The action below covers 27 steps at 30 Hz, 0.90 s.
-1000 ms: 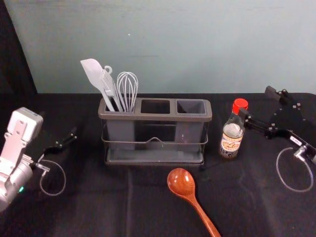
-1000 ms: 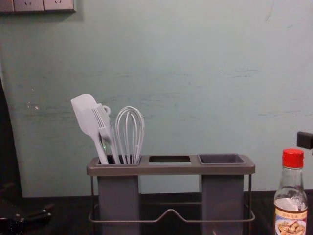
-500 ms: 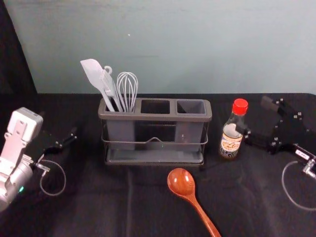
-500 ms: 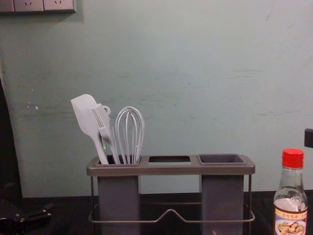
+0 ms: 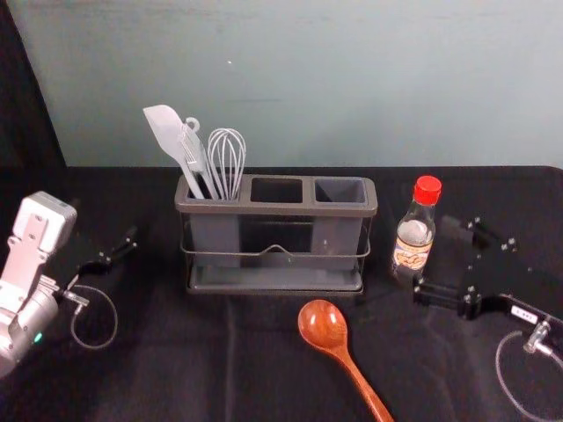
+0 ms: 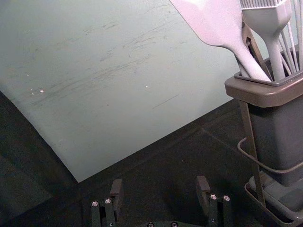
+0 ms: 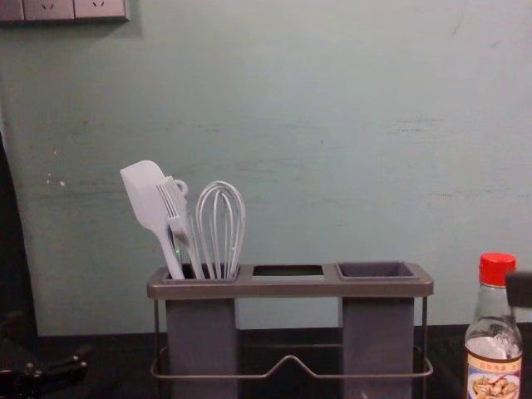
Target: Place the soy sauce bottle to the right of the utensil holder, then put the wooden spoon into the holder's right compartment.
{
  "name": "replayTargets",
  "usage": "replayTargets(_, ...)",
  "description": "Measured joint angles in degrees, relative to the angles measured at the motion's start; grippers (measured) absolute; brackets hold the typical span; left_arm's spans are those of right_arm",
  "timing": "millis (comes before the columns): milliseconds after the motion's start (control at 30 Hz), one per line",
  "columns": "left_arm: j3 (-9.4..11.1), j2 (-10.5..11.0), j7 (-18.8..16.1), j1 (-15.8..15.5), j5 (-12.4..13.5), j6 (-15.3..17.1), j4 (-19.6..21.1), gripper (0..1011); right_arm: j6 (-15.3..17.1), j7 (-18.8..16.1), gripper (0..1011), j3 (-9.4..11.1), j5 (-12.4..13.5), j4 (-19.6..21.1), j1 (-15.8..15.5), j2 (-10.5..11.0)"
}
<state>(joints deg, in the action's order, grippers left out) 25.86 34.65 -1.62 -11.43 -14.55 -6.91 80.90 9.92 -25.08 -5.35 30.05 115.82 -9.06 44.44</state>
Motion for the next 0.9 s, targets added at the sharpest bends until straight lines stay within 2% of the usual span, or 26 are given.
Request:
replayTargets(133,0.00,0.00,0.00,0.00,0.00,0.00,0.00,1011,6.51,3.01,1003,-0.61,1.16,2.21,-0.40,0.41)
replayTargets(200,0.00,0.00,0.00,0.00,0.00,0.00,0.00,1011,11.23,4.86,1003,-1.52,1.94,3.32,0.30,0.53)
replayTargets(300,0.00,0.00,0.00,0.00,0.00,0.00,0.00,1012,17.96,7.23,1002,-3.71,2.98,4.38,2.36,0.38)
replayTargets(367,0.00,0.00,0.00,0.00,0.00,0.00,0.00,1011,22.52,9.42,1003,-5.19,3.87,4.62,3.88,-0.73)
replayTargets(400,0.00,0.00,0.00,0.00,0.00,0.00,0.00,1012,22.52,9.42,1003,-5.19,3.87,4.62,3.88,-0.73)
replayTargets(433,0.00,0.00,0.00,0.00,0.00,0.00,0.00,1011,25.63,10.63,1003,-6.33,4.65,4.49,5.22,-1.70)
replayTargets(500,0.00,0.00,0.00,0.00,0.00,0.00,0.00,1011,28.97,11.85,1003,-7.63,5.35,3.91,6.90,-2.69)
replayTargets(533,0.00,0.00,0.00,0.00,0.00,0.00,0.00,1011,31.97,12.66,1003,-8.97,5.99,3.05,8.84,-3.66)
replayTargets(600,0.00,0.00,0.00,0.00,0.00,0.00,0.00,1011,35.93,13.84,1003,-11.08,6.56,1.53,11.87,-5.26)
replayTargets(700,0.00,0.00,0.00,0.00,0.00,0.00,0.00,1012,39.58,14.81,1003,-13.44,6.51,-0.26,15.21,-6.91)
replayTargets(733,0.00,0.00,0.00,0.00,0.00,0.00,0.00,1012,41.69,15.20,1003,-15.19,6.06,-1.68,17.38,-7.99)
replayTargets(800,0.00,0.00,0.00,0.00,0.00,0.00,0.00,1012,43.49,15.50,1003,-16.74,5.37,-3.05,19.45,-9.10)
replayTargets(833,0.00,0.00,0.00,0.00,0.00,0.00,0.00,1012,45.10,15.54,1002,-18.51,4.60,-4.75,21.70,-10.25)
replayTargets(900,0.00,0.00,0.00,0.00,0.00,0.00,0.00,1012,46.46,15.53,1002,-20.14,3.79,-6.41,23.74,-11.28)
